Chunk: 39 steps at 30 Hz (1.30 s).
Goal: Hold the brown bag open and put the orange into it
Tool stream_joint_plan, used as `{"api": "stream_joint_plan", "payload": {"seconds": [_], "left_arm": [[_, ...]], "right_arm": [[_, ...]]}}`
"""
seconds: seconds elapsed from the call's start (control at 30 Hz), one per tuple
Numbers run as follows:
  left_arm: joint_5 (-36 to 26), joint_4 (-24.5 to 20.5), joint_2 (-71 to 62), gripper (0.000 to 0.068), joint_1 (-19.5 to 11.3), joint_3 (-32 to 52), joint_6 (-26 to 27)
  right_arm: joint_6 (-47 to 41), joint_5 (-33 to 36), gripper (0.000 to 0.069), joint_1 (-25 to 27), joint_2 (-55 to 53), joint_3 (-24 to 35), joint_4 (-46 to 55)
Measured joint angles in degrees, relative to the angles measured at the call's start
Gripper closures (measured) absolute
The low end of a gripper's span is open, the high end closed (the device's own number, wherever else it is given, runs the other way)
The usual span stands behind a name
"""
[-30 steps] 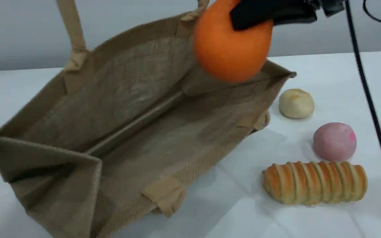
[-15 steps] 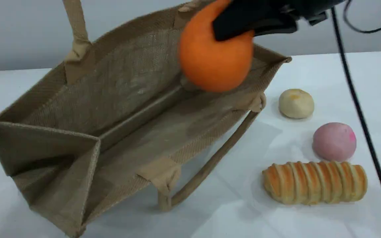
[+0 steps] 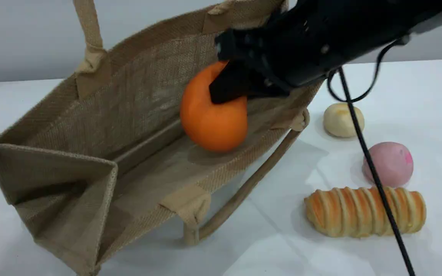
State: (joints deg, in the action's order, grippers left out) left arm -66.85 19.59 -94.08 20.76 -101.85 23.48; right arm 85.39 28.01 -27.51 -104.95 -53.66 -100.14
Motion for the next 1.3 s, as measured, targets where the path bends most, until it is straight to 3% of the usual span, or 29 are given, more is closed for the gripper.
{"api": "stream_joint_plan", "payload": {"seconds": [0.47,0.6,0.83,0.93,1.13,1.3], "left_arm": [[0.0,0.0,0.0,0.0597,0.0,0.0,0.0],[-0.1,0.0,0.0,0.0597,0.0,0.0,0.0],[-0.5,0.0,0.0,0.0597,0.0,0.0,0.0],[-0.5,0.0,0.0,0.0597,0.0,0.0,0.0],[-0.5,0.0,-0.1,0.0597,0.0,0.0,0.0],[-0.3,0.0,-0.7,0.0597,0.0,0.1,0.1]], "right_arm": [[1.0,4.3,0.0637,-1.0,-3.1,-1.1,0.2],[2.2,4.1,0.0552,-1.2,-3.1,-1.1,0.2],[3.4,4.3,0.0274,-1.3,-2.4,-1.1,0.1],[3.4,4.3,0.0203,-1.3,-0.7,-1.1,0.1],[1.8,2.3,0.0181,-0.5,4.9,-1.1,0.7],[-5.3,2.3,0.0181,1.6,10.6,-1.1,9.2]]}}
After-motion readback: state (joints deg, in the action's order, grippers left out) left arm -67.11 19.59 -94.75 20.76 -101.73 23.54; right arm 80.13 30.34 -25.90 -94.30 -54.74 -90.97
